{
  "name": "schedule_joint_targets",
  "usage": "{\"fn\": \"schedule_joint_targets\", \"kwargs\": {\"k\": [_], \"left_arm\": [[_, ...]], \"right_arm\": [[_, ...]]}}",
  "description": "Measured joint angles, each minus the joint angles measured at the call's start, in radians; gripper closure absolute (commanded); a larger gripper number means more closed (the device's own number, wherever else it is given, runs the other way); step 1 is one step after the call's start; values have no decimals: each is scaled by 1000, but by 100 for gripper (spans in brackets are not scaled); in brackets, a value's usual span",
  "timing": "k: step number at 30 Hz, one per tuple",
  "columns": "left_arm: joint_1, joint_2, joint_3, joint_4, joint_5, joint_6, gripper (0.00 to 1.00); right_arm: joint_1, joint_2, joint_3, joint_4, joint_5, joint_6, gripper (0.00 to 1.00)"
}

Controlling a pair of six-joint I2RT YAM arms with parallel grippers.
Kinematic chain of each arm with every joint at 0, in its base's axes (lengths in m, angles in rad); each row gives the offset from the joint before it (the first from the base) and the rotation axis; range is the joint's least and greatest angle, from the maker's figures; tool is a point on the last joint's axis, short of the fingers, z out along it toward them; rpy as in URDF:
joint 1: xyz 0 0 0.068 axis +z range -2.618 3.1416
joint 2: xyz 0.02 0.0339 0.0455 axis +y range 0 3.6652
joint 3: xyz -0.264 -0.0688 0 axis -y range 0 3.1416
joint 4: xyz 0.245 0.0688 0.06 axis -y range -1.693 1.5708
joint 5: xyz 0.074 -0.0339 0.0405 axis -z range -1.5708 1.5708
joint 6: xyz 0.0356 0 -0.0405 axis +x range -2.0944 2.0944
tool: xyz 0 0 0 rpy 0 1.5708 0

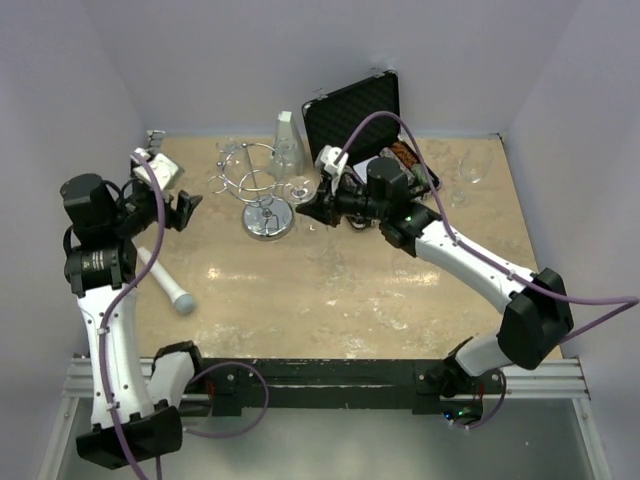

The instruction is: Take the wine glass off the wine glass rack

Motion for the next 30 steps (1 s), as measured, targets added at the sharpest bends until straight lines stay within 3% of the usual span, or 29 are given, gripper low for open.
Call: {"fn": "schedule_joint_targets", "kwargs": {"k": [5, 11, 18, 25, 30], "left_arm": [[-209, -12, 86, 46, 13, 144, 30], [-428, 31, 174, 54, 9, 339, 26], [-632, 5, 87, 31, -45, 551, 16], [-927, 110, 82, 110, -243, 641, 10], [-993, 151, 32, 165, -306, 719, 10]], "right_arm": [[-34, 39, 190, -189, -25, 63, 100], [-159, 112, 282, -243, -139, 264, 100], [-272, 169, 324, -277, -173, 478, 100], [-296, 167, 379, -251, -227, 642, 100], [-373, 169, 391, -199, -293, 741, 100]]}}
